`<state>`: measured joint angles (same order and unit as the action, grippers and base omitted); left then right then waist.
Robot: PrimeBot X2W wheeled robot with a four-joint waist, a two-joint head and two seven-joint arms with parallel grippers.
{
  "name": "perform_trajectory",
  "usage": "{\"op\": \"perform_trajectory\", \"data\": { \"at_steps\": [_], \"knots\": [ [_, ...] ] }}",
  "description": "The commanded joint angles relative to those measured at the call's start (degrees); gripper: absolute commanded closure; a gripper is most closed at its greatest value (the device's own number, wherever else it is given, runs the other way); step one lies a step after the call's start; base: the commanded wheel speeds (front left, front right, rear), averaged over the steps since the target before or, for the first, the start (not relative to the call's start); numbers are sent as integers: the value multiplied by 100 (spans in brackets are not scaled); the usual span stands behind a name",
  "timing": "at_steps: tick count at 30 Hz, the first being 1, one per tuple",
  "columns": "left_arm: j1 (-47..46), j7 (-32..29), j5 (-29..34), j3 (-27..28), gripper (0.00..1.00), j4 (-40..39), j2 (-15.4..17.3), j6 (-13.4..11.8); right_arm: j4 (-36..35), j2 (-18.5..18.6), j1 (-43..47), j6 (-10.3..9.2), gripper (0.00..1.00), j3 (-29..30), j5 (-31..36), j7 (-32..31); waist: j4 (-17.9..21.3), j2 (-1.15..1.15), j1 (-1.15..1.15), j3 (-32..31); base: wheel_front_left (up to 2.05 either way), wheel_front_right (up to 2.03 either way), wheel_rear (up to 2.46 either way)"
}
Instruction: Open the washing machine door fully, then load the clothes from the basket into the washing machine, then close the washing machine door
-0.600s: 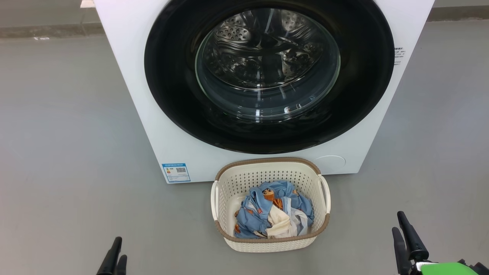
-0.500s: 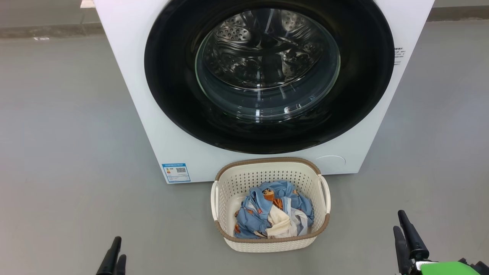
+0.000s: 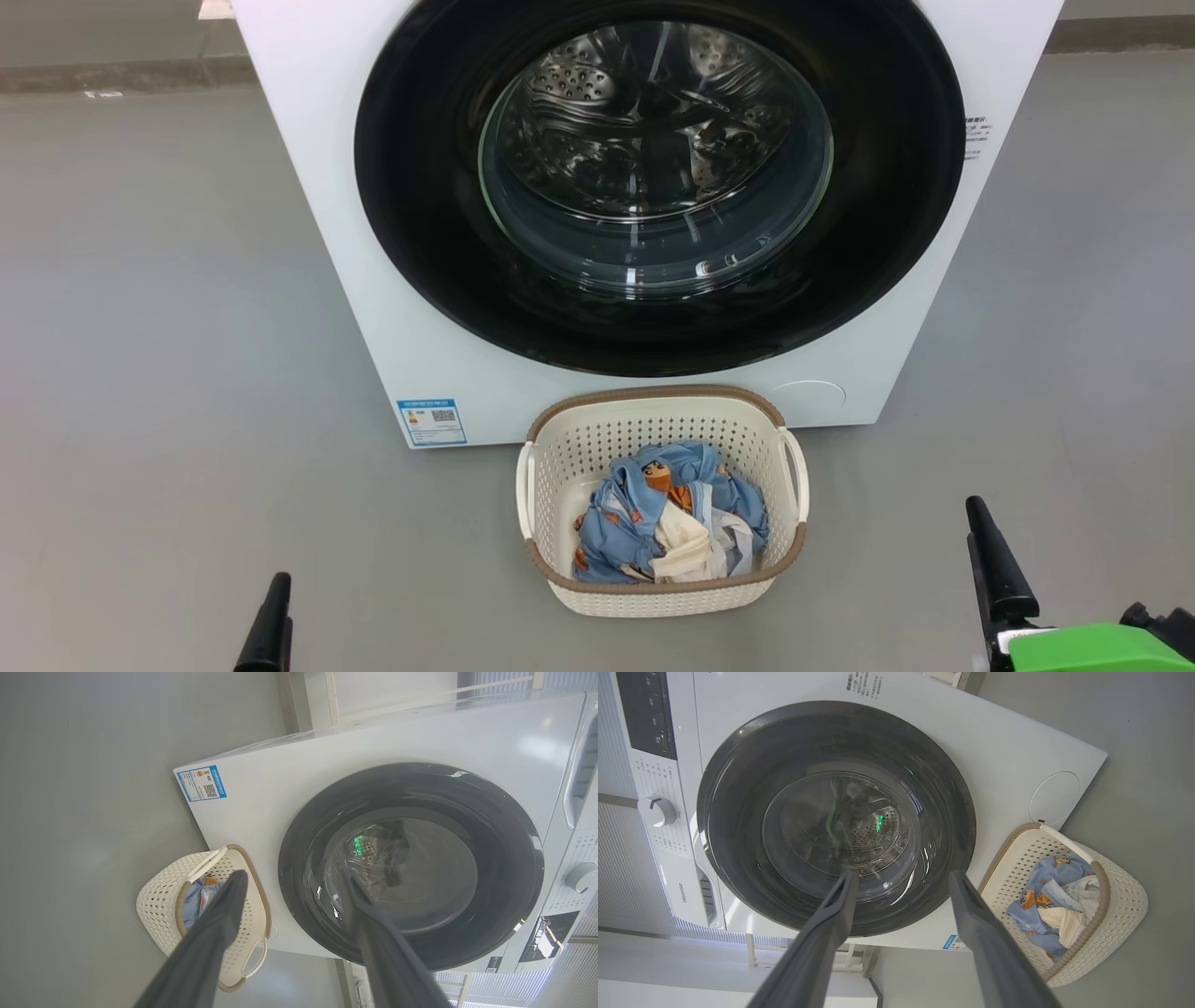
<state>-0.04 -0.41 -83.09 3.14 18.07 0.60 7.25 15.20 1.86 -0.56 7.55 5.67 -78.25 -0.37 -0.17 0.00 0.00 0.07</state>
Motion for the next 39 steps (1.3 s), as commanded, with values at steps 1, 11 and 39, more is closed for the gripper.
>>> {"op": "perform_trajectory", "data": {
  "at_steps": [1, 11, 39],
  "knots": [
    [-166, 63, 219, 81, 0, -190, 97, 10, -212, 71, -178, -2, 0, -109, 217, 69, -2, 0, 0, -1, 0, 0, 0],
    [-155, 231, 1233, 106, 0, -286, 112, -12, -360, 190, -203, -2, 0, -279, 1083, 236, -16, 0, 0, -2, 0, 0, 0],
    [-15, 686, 3748, 255, 0, -638, 152, 8, -396, 527, -273, -4, 0, -646, 3283, 688, -57, 0, 0, 24, 0, 0, 0]
  ]
}}
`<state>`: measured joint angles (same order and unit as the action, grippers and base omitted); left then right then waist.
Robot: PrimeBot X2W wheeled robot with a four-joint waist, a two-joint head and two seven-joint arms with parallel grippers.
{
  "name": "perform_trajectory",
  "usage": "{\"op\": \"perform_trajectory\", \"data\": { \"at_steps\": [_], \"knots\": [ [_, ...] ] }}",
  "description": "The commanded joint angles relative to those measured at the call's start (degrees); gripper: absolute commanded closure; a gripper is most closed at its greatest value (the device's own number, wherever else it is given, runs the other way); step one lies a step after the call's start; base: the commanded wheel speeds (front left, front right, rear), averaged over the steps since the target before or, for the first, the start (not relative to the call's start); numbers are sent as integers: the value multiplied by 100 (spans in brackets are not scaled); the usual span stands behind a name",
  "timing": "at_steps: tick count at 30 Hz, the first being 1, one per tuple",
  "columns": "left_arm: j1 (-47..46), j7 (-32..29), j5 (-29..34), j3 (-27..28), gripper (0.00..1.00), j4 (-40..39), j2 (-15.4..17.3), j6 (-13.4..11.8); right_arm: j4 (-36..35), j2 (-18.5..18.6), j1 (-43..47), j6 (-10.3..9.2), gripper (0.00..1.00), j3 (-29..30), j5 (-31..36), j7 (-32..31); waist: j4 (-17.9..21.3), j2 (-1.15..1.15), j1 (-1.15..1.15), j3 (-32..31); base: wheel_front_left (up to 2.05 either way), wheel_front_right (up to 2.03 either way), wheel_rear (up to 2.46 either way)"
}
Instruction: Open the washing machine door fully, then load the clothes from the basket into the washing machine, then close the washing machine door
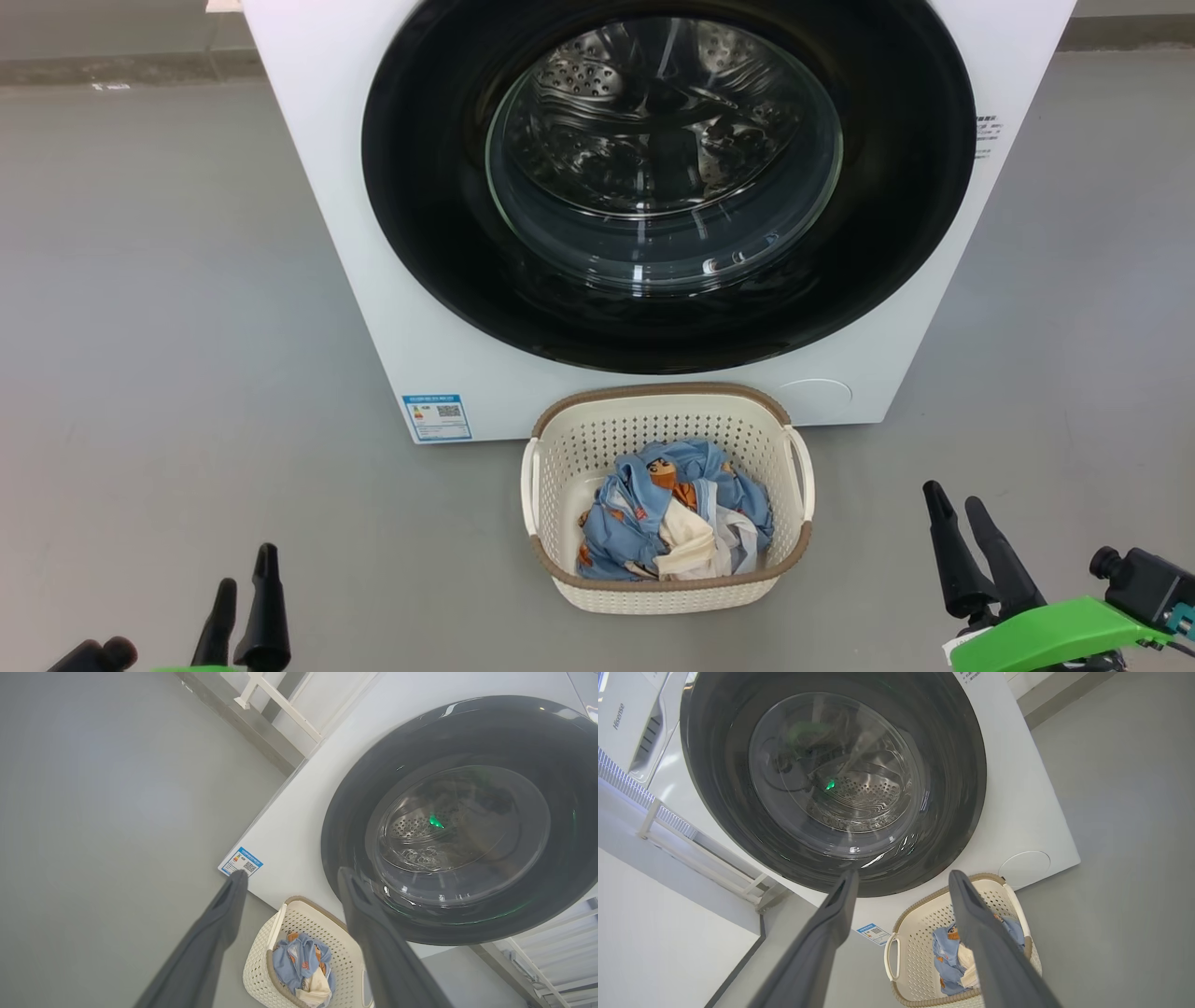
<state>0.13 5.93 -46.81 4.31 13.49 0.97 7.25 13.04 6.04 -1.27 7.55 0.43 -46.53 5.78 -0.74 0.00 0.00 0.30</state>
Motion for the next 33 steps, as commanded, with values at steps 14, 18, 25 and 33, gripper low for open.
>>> {"op": "perform_trajectory", "data": {
  "at_steps": [14, 18, 25, 33],
  "knots": [
    [49, 305, 1563, 233, 0, -295, 137, 14, -166, 249, -202, -5, 0, -257, 1077, 324, -6, 0, 0, 8, 0, 0, 0],
    [69, 373, 1907, 264, 0, -335, 143, 1, -148, 287, -207, -5, 0, -298, 1341, 391, -8, 0, 0, 12, 0, 0, 0],
    [114, 491, 2431, 307, 0, -397, 154, -46, -103, 361, -199, -5, 0, -366, 1797, 508, -6, 0, 0, 2, 0, 0, 0],
    [148, 609, 2902, 341, 0, -440, 164, -62, 9, 406, -178, -6, 0, -401, 2249, 625, 4, 0, 0, 11, 0, 0, 0]
  ]
}}
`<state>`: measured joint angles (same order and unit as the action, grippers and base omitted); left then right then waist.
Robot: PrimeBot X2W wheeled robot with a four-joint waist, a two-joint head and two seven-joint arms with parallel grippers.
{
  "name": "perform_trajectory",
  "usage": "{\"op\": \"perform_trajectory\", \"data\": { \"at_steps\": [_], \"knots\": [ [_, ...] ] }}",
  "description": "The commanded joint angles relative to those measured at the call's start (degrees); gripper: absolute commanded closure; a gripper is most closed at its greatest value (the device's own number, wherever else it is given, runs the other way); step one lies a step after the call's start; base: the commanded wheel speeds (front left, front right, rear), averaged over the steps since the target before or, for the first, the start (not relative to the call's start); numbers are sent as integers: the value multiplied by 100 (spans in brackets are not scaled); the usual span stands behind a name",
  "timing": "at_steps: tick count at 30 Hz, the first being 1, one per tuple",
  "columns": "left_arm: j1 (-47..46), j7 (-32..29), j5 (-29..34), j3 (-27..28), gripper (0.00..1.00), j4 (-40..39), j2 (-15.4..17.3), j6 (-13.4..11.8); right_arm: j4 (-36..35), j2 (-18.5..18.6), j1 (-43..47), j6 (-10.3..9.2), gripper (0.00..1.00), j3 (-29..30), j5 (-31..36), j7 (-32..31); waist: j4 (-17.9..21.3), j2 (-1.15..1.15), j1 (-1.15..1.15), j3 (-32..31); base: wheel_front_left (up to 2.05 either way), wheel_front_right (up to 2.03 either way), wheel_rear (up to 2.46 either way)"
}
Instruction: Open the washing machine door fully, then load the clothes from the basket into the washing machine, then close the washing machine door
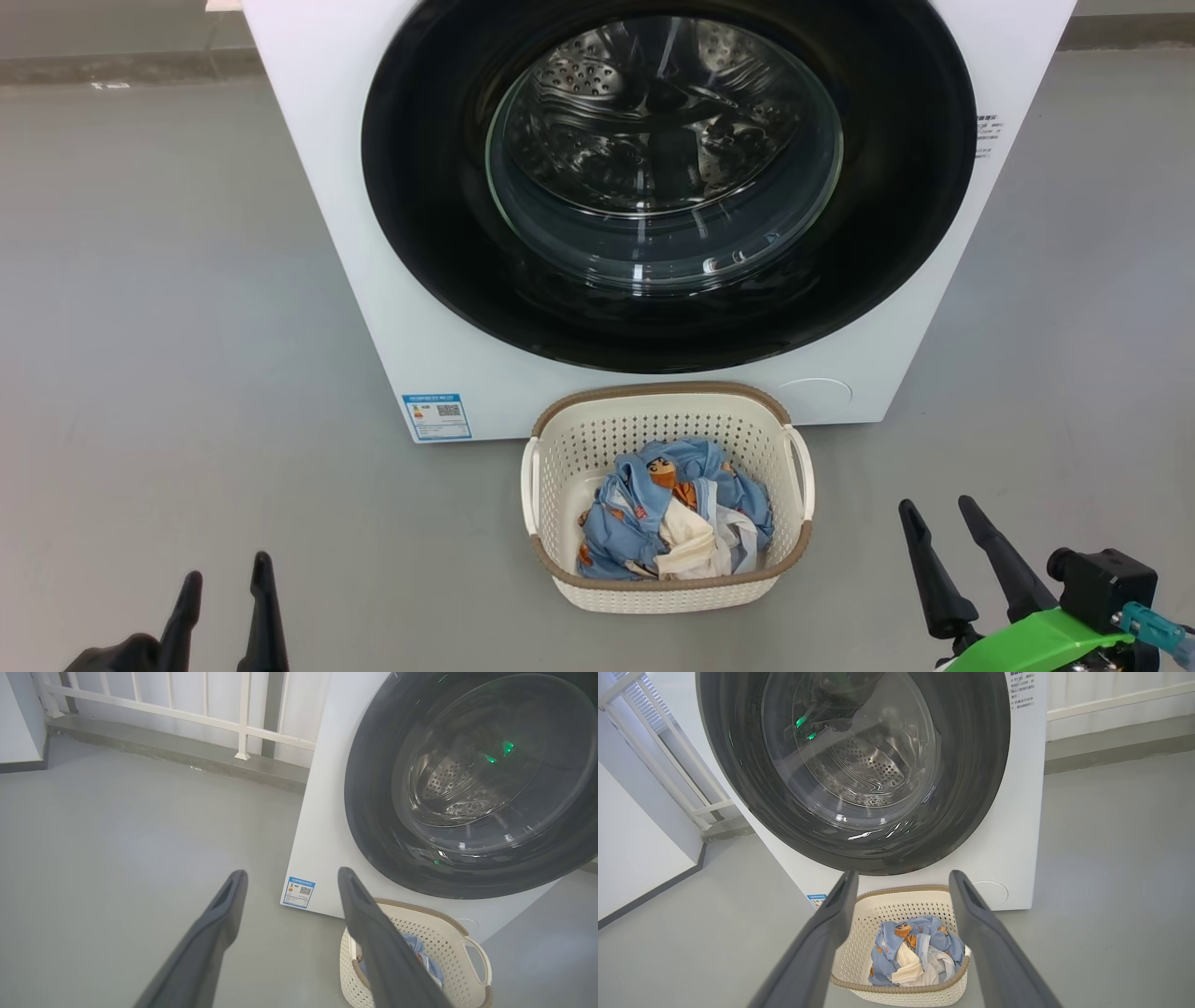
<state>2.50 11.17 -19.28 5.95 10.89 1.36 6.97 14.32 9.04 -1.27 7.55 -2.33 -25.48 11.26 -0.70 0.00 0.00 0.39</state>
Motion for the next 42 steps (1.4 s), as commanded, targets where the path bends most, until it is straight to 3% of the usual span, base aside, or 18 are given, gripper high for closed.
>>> {"op": "perform_trajectory", "data": {
  "at_steps": [1, 18, 42],
  "knots": [
    [-88, 101, 217, 180, 0, -185, 127, -35, -100, 109, -178, -6, 0, -122, 202, 94, 0, 0, 0, 5, 0, 0, 0],
    [-4, 383, 1336, 239, 0, -295, 152, -70, -53, 133, -164, -6, 0, 3, 1325, 374, 8, 0, 0, -10, 0, 0, 0],
    [-26, 383, 1258, 263, 0, -235, 152, -74, -149, 45, -100, -6, 0, 282, 1364, 374, -5, 0, 0, -1, 0, 0, 0]
  ]
}}
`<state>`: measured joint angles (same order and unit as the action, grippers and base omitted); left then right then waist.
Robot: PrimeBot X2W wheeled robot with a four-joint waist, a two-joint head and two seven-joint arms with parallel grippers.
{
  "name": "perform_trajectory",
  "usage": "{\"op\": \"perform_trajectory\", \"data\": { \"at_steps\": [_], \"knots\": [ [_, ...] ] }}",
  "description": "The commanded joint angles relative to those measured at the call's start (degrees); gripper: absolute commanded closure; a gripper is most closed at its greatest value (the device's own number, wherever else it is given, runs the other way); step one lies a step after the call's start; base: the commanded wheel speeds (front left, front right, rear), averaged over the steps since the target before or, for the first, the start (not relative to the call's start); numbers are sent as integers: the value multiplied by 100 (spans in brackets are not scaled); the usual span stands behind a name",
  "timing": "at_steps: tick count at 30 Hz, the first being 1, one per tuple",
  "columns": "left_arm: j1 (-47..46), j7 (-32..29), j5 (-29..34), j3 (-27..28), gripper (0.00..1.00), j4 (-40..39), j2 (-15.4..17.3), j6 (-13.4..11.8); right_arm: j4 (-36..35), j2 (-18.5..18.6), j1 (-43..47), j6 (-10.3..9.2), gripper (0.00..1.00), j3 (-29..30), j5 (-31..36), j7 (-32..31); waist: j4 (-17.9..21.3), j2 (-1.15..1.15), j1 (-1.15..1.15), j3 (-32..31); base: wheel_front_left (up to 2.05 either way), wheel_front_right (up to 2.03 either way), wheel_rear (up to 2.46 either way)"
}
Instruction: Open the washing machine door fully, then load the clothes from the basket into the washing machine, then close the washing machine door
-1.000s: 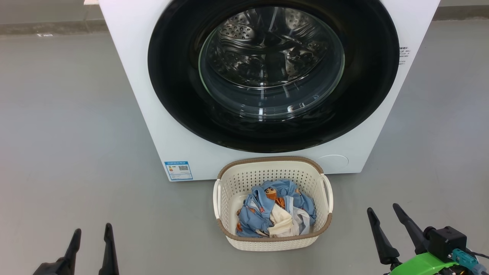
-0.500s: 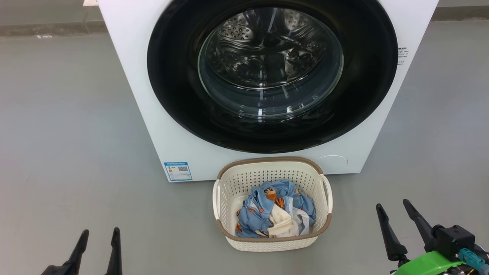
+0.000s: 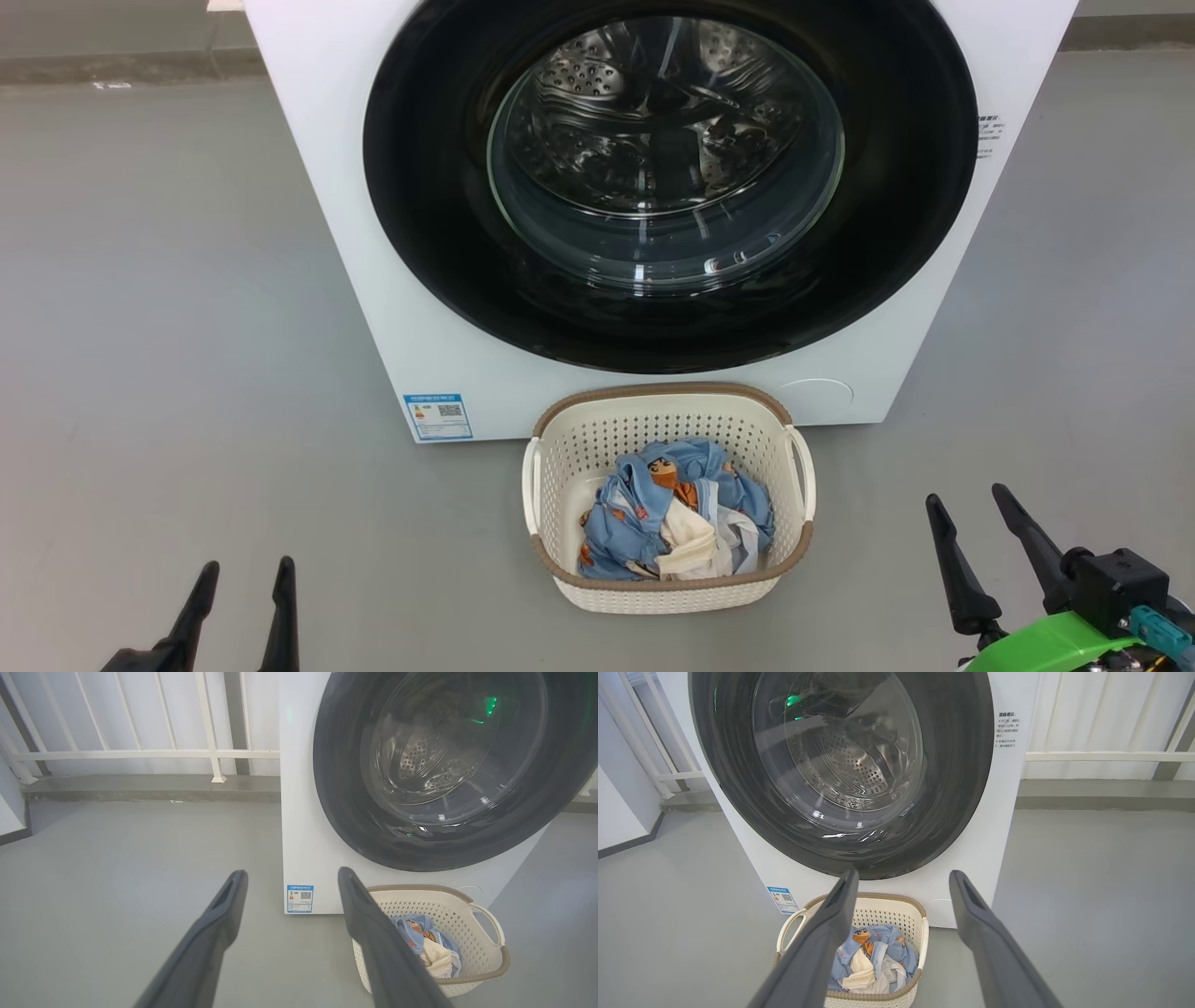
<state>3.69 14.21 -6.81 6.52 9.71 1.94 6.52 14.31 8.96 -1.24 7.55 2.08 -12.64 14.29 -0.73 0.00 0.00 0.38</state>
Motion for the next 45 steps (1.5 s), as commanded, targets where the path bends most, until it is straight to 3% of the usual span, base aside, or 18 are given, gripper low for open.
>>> {"op": "perform_trajectory", "data": {
  "at_steps": [1, 21, 45],
  "knots": [
    [-144, 79, 4, 204, 0, -116, 94, -36, -145, 54, -109, -6, 0, -174, 81, 71, -5, 0, 0, -2, 0, 0, 0],
    [-130, 79, -51, 168, 0, -172, 94, -16, -127, 68, -117, -6, 0, -245, 57, 71, 9, 0, 0, 17, 8, 8, -17],
    [-139, 79, -193, 208, 0, -216, 94, -48, -127, 42, -107, -6, 0, -276, 45, 71, 24, 0, 0, 48, 105, 105, -211]
  ]
}}
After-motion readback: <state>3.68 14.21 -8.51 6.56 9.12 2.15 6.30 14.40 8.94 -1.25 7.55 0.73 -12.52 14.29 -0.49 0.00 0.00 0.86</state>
